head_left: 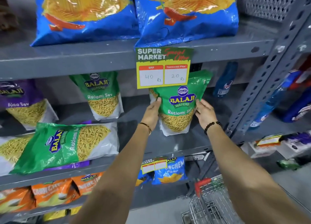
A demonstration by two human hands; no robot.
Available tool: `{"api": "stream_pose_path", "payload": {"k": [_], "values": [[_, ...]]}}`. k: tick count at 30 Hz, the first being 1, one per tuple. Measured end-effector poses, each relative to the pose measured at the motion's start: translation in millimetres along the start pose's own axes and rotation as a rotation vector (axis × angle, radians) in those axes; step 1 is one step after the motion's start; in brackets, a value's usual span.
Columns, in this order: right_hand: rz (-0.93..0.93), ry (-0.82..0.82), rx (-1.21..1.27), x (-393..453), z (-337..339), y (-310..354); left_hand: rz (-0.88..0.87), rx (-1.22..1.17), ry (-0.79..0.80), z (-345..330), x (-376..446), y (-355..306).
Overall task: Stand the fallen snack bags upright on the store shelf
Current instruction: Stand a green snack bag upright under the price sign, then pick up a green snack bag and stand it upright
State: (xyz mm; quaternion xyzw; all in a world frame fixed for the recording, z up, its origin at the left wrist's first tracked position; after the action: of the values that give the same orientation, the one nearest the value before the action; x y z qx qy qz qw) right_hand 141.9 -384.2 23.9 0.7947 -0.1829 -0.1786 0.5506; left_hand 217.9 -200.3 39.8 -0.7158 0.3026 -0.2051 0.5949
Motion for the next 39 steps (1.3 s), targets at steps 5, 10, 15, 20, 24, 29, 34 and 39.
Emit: {"api": "stream_pose_path", "payload": {"k": [5, 10, 15, 20, 24, 29, 34, 39], "values": [[-0.046, -0.128, 0.031, -16.5, 4.6, -10.0, 0.049, -0.04, 0.008, 7.6, -22.5, 10.9], [-0.092, -0.29, -0.013, -54.9, -2.0, -26.3, 0.131, -0.09, 0.016, 20.8, -73.3, 22.5], [-0.196, -0.307, -0.074, -97.1, -30.8, -58.9, 0.224, -0.154, -0.006, 43.0, -139.5, 40.2], [-0.245, -0.227, -0.189, -119.4, -90.2, -88.0, 0.314, -0.348, -0.157, 81.6, -197.3, 63.8], [-0.29, -0.048, -0.339, -121.1, -149.0, -98.9, 0.328, -0.481, -0.391, 117.7, -220.6, 66.2], [-0.241, 0.255, -0.705, -94.0, -221.7, -106.1, 0.158, -0.648, -0.725, 150.6, -219.9, 55.6], [-0.178, 0.506, -0.98, -57.9, -280.5, -115.6, 0.042, -0.776, -0.874, 154.1, -205.0, 55.9], [-0.136, 0.663, -1.083, -27.5, -321.1, -128.9, -0.003, -0.849, -0.991, 159.6, -194.1, 60.7]]}}
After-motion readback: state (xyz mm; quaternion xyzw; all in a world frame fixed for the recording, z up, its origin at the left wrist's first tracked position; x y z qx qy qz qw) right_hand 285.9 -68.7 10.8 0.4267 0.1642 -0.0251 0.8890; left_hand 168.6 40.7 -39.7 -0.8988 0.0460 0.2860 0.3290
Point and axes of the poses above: each hand's wrist, its own x-axis towards the middle knuckle, its own z-axis out of the back of the hand, y = z × x, the point moved 6 cm from there along x, towards the middle knuckle, and after that the axes turned 9 degrees about y, right-handed, at the moved point
